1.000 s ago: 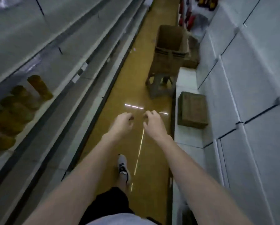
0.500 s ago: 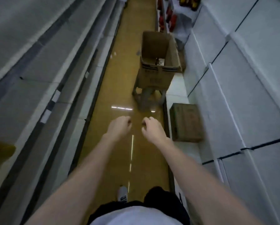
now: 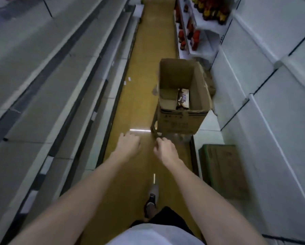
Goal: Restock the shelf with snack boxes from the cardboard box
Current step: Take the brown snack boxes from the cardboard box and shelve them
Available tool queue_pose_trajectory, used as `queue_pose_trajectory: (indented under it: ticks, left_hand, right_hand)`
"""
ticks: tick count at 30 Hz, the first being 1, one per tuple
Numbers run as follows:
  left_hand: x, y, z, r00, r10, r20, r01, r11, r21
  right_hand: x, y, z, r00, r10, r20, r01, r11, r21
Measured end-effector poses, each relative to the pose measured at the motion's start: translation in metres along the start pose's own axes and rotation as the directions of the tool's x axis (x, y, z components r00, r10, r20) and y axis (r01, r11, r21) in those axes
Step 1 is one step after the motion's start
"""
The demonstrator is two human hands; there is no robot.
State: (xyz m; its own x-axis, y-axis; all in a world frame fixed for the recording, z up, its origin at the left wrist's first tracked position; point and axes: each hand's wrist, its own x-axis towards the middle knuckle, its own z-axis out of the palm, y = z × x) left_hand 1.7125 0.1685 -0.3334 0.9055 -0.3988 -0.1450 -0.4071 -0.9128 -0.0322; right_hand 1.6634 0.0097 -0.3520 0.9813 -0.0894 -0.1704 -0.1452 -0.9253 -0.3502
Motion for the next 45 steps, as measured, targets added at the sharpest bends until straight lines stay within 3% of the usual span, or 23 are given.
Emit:
queue_pose_trajectory:
  ticks: [7, 14, 17, 20, 22, 26, 30, 33, 38, 41, 45]
  left_hand:
    - [0.155, -0.015, -0.027, 0.999, 0.03, 0.023, -0.03, 1.0, -0.001]
    - [0.306, -0.026, -0.044, 0.977, 0.211, -0.001, -0.21, 0.972, -0.109]
    - [0.379, -0.028, -0.048, 0.936, 0.352, -0.016, -0.351, 0.93, -0.112]
    - [0.446, -0.021, -0.054, 0.86, 0.509, 0.032, -0.506, 0.86, -0.062]
    - [0.478, -0.011, -0.057, 0.797, 0.596, 0.1, -0.585, 0.803, -0.115]
    - [0.519, 0.018, -0.047, 0.587, 0.785, 0.199, -0.777, 0.615, -0.136]
    - [0.536, 0.047, -0.031, 0.424, 0.853, 0.305, -0.887, 0.459, -0.051]
    - [0.545, 0.067, -0.024, 0.331, 0.872, 0.361, -0.937, 0.349, 0.015]
    - [0.552, 0.1, -0.002, 0.27, 0.84, 0.47, -0.958, 0.283, 0.046]
    - [0.548, 0.116, 0.018, 0.155, 0.838, 0.523, -0.986, 0.164, 0.029]
    - [0.548, 0.142, 0.045, 0.017, 0.805, 0.594, -0.998, -0.022, 0.059]
  right_hand:
    - [0.148, 0.015, -0.038, 0.995, 0.071, -0.073, -0.062, 0.991, 0.117]
    - [0.273, 0.037, -0.057, 0.971, 0.226, -0.084, -0.208, 0.962, 0.176]
    - [0.323, 0.05, -0.059, 0.925, 0.374, -0.07, -0.352, 0.911, 0.213]
    - [0.36, 0.059, -0.06, 0.845, 0.527, -0.096, -0.482, 0.826, 0.291]
    - [0.374, 0.062, -0.062, 0.745, 0.661, -0.091, -0.594, 0.719, 0.359]
    - [0.383, 0.068, -0.058, 0.566, 0.822, -0.06, -0.723, 0.531, 0.441]
    - [0.382, 0.082, -0.054, 0.41, 0.912, 0.012, -0.784, 0.346, 0.516]
    - [0.384, 0.097, -0.046, 0.318, 0.947, 0.05, -0.785, 0.233, 0.573]
    - [0.394, 0.117, -0.023, 0.199, 0.962, 0.187, -0.747, 0.026, 0.664]
    - [0.402, 0.125, -0.001, 0.127, 0.932, 0.339, -0.71, -0.153, 0.687]
    - [0.414, 0.13, 0.032, -0.046, 0.871, 0.489, -0.549, -0.431, 0.716]
